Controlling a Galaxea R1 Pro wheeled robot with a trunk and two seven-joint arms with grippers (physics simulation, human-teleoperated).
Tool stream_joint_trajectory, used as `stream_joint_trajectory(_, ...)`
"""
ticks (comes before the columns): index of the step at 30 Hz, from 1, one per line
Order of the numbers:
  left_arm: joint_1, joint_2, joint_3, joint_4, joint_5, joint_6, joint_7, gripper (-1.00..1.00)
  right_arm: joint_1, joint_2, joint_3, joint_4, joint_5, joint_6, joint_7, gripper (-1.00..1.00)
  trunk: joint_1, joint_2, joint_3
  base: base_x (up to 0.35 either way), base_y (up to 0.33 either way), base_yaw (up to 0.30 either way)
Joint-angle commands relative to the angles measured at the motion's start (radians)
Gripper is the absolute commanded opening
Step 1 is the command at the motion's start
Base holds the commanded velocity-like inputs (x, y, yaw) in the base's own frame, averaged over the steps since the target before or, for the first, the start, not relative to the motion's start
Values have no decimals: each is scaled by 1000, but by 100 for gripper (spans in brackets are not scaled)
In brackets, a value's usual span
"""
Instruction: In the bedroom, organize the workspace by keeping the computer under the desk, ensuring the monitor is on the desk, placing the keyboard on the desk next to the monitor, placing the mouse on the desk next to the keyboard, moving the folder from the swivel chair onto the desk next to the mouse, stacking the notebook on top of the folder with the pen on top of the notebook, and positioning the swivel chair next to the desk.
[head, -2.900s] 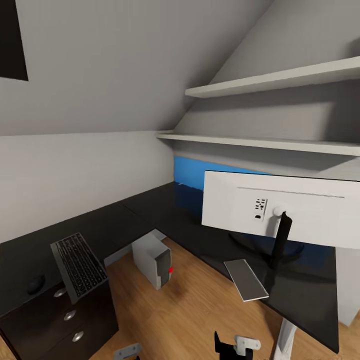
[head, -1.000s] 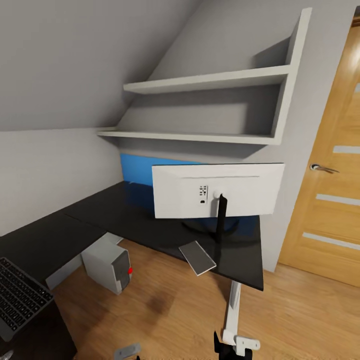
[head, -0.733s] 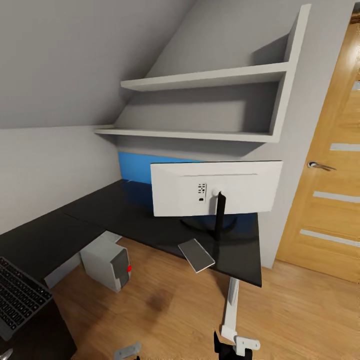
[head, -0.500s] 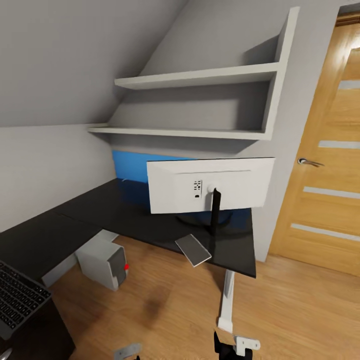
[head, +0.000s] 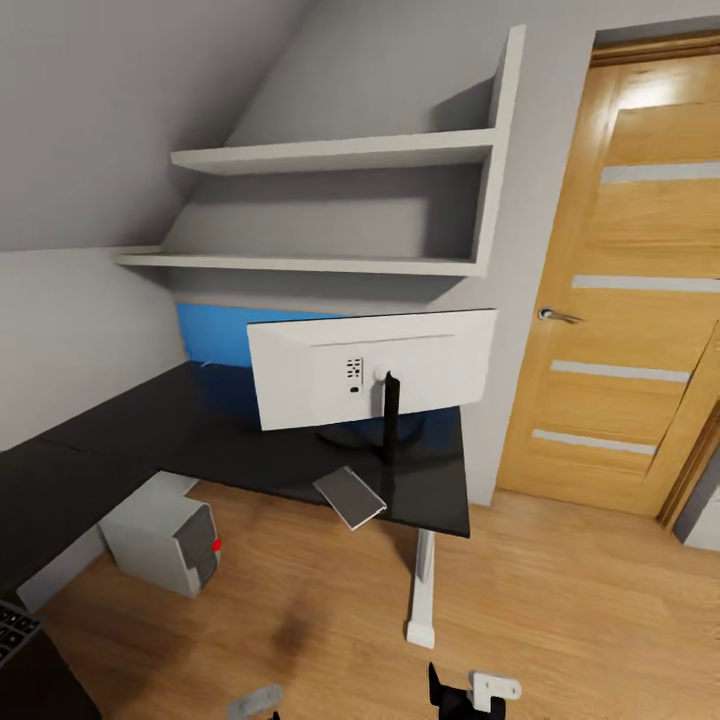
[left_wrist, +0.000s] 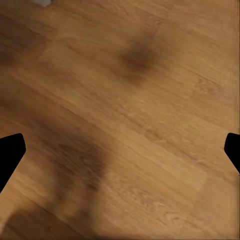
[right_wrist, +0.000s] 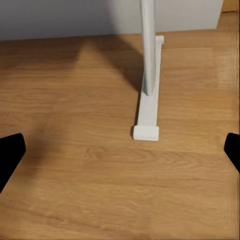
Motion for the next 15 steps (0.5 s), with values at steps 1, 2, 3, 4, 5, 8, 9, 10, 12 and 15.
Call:
stream_joint_trajectory(1, -1, 0, -8, 0, 8, -4, 6, 100, -1, 0, 7, 2, -11, -3, 3, 100, 0, -1, -1, 0, 0, -194)
stream_joint_trajectory(2, -1, 0, -8, -1, 8, -4, 6, 100, -1, 0, 7, 2, -11, -3, 3, 100, 0, -1, -1, 0, 0, -168)
stream_joint_trajectory(3, -1, 0, -7, -1, 8, -4, 6, 100, -1, -1, 7, 2, -11, -3, 3, 100, 0, -1, -1, 0, 0, -119)
stream_joint_trajectory(4, -1, 0, -7, -2, 8, -5, 6, 100, -1, -1, 7, 2, -11, -3, 3, 100, 0, -1, -1, 0, 0, -95)
stream_joint_trajectory(5, -1, 0, -6, -3, 8, -4, 6, 100, -1, -1, 7, 2, -10, -3, 3, 100, 0, -1, -1, 0, 0, -76)
stream_joint_trajectory(8, -1, 0, -5, -8, 9, -4, 7, 100, -1, -1, 7, 3, -10, 0, 5, 100, 0, -1, -1, 0, 0, -38)
stream_joint_trajectory(9, -1, 0, -5, -8, 8, -4, 7, 100, -1, -1, 7, 3, -10, 1, 5, 100, 0, -1, -1, 0, 0, -20)
stream_joint_trajectory(10, -1, -1, -3, -10, 8, -4, 7, 100, -1, -3, 7, 3, -9, 2, 5, 100, 0, -1, -1, 0, 0, -10)
stream_joint_trajectory(12, -1, 0, -1, -11, 9, -6, 7, 100, -1, -3, 7, 3, -9, 2, 5, 100, 0, -1, -1, 0, 0, -6)
stream_joint_trajectory(15, -1, 0, 1, -12, 9, -12, 8, 100, -1, -3, 7, 3, -9, 3, 5, 100, 11, -22, -11, 0, 0, -2)
